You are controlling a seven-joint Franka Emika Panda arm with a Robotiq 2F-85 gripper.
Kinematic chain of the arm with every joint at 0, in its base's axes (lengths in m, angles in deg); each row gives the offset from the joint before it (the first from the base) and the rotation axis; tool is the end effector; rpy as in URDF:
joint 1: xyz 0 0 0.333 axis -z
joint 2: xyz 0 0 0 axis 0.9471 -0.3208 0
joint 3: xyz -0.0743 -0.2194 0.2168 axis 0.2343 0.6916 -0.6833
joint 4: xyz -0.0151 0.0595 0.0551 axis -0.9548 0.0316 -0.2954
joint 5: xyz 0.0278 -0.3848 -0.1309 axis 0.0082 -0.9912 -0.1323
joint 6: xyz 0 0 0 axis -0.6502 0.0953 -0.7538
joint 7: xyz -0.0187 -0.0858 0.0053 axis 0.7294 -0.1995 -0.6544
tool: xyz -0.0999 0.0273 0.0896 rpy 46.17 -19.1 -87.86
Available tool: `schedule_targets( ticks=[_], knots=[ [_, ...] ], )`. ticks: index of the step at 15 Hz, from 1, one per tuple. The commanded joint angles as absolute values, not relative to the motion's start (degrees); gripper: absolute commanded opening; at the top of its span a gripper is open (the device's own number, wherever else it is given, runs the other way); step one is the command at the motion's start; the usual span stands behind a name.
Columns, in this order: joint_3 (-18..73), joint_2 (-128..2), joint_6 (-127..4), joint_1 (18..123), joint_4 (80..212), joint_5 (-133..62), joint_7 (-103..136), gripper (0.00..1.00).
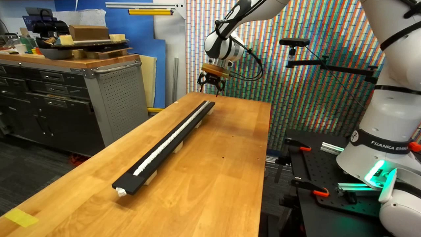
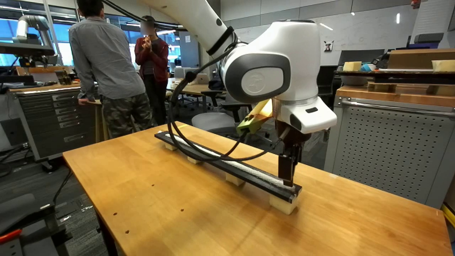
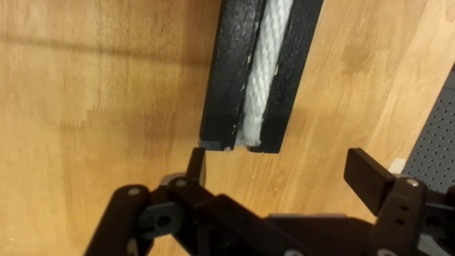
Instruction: Put the white rope in the black groove
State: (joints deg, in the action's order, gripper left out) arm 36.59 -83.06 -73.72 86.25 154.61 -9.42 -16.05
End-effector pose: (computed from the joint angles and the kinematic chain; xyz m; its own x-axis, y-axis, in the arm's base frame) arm 0.6228 -0.3141 0.1934 0.1740 -0.9833 0.0535 -0.9582 -0.1816 -0.2212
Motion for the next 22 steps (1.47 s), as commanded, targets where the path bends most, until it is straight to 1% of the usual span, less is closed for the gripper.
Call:
schedule_targets(
  ticks=[1, 9, 17, 18, 22],
  knots=[
    [35.5, -74.0, -73.7, 84.7, 162.6, -11.7, -8.5, 1.00],
    [35.4, -56.5, -69.6, 78.8, 180.0, -23.2, 2.4, 1.00],
    [33.5, -44.7, -66.0, 78.2, 192.2, -36.2, 14.3, 1.00],
    [33.6, -49.6, -67.2, 78.5, 188.3, -34.3, 10.5, 1.00],
    [33.5, -49.5, -67.2, 78.6, 189.0, -34.4, 10.8, 1.00]
  ],
)
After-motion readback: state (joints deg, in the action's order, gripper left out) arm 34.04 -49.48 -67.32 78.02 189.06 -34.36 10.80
